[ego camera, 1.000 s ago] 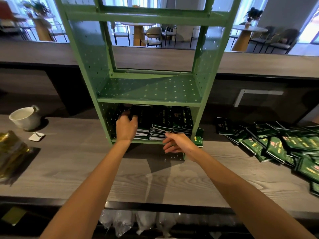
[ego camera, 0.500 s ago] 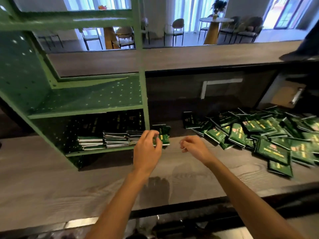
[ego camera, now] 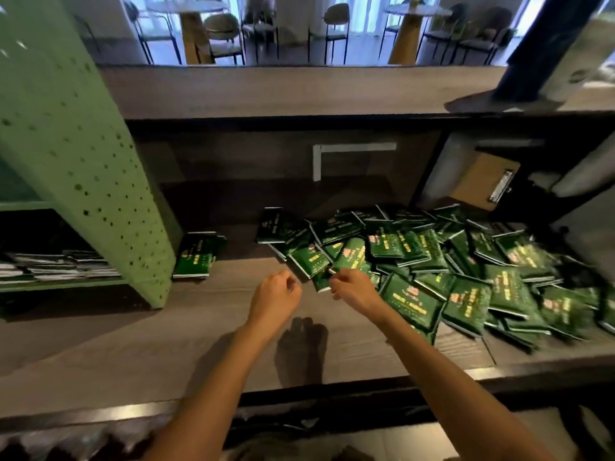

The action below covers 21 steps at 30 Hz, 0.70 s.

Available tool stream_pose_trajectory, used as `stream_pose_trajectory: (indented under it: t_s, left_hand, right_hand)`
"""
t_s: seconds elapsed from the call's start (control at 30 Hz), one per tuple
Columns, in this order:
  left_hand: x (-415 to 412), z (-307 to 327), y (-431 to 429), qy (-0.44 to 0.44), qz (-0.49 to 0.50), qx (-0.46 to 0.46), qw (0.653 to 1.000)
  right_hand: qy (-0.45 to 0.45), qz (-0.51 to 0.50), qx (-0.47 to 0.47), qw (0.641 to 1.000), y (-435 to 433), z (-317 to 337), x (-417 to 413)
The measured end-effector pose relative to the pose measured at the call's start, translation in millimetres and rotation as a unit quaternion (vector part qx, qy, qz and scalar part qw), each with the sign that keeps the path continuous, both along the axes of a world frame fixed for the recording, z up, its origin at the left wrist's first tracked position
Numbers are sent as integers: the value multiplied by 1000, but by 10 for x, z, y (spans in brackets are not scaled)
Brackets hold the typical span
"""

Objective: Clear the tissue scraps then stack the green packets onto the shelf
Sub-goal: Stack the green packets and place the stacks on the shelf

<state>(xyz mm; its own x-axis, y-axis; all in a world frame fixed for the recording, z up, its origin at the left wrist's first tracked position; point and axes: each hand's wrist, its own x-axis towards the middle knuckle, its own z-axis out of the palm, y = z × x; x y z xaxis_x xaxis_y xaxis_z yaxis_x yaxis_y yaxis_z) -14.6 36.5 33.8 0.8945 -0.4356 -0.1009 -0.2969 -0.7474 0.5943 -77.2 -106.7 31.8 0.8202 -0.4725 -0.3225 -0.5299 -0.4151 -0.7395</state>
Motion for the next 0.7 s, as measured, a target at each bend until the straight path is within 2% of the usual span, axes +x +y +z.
stream_pose_trajectory:
  t_s: [0.23,0.4,0.7]
  left_hand:
    - [-105,-186,-495,66,39,-6,997]
    - [177,-505,-722,142,162,-95,972]
    - [550,-1069,-856,67,213,-186,957]
  right_hand:
    - [-9,18,-36,999,-438,-133,-139]
    - [-50,16,-48,998,-476,-335,-41]
    - [-150,28,-155,976,-433,-814,283]
